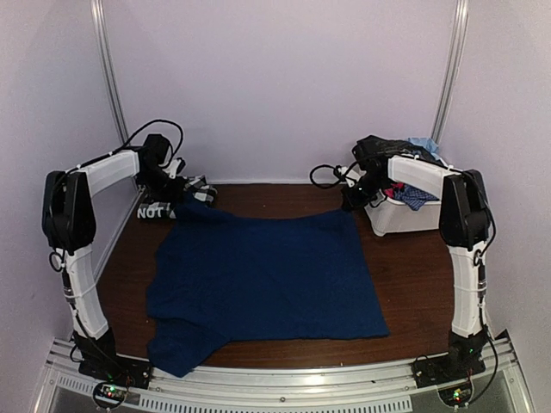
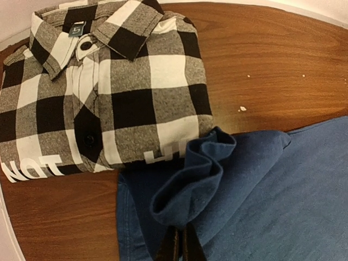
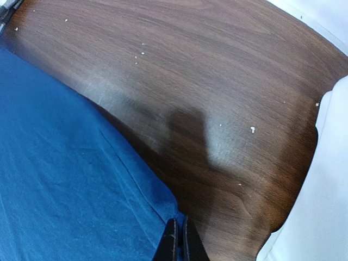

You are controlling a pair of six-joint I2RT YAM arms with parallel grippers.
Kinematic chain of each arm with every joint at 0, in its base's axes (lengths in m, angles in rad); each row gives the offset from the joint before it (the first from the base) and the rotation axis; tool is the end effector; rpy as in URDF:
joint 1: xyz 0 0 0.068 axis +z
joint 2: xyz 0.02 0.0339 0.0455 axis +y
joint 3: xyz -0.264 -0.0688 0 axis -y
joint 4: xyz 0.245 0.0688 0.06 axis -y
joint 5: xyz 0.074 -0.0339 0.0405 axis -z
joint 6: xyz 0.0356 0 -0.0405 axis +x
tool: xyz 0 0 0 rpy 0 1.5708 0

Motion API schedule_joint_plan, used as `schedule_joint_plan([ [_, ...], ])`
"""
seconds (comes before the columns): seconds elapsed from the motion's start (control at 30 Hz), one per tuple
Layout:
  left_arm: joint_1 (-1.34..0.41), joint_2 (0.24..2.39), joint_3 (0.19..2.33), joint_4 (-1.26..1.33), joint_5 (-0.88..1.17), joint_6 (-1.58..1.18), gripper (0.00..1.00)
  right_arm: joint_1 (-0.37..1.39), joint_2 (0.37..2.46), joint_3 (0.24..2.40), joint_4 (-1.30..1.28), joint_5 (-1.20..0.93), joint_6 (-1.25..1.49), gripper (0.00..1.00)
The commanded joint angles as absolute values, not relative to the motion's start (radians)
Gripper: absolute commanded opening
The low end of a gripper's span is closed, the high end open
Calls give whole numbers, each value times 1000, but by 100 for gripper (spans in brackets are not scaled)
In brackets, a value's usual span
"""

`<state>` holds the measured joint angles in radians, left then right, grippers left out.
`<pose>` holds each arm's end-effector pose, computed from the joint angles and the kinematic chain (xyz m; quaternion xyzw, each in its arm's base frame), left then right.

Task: Fold and stack the mixed laundry pile
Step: Fold the flattened T-shirt at the center of the board.

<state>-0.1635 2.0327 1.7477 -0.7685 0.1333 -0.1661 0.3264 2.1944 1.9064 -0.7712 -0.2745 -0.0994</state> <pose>0.4370 -0.0769 0.2435 0.0158 0.9646 -0.1054 0.2412 0.4507 0.1628 0.2213 -0.2363 0.9294 0.1599 0.2340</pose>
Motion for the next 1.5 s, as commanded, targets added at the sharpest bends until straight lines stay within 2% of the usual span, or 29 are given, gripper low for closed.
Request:
schedule_joint_plan([
  [0.0, -161, 1933, 1682, -675, 181, -156, 0, 346, 2117, 1904, -788, -242, -118, 0],
  [0.3, -198, 1781, 1541, -694, 174, -134, 0, 350, 1976, 1712, -757, -195, -115, 0],
  [0.67, -265, 1555, 1195, -736, 187, -230, 0, 354, 1860, 1427, -693, -200, -89, 0],
  [0.9, -292, 1560, 1072, -737, 164, -357, 0, 365, 1895, 1368, -664, -197, -90, 0],
  [1.23, -305, 1510, 1044, -760, 155, -253, 0, 382, 1893, 1363, -700, -158, -114, 0],
  [1.27, -305, 1508, 1039, -763, 167, -242, 1, 382, 1892, 1359, -699, -153, -117, 0],
  [1.33, -307, 1509, 1033, -771, 238, -201, 10, 382, 1904, 1364, -708, -136, -119, 1],
  [1.47, -366, 1511, 1045, -835, 281, -93, 26, 383, 1924, 1380, -763, -137, -133, 9],
])
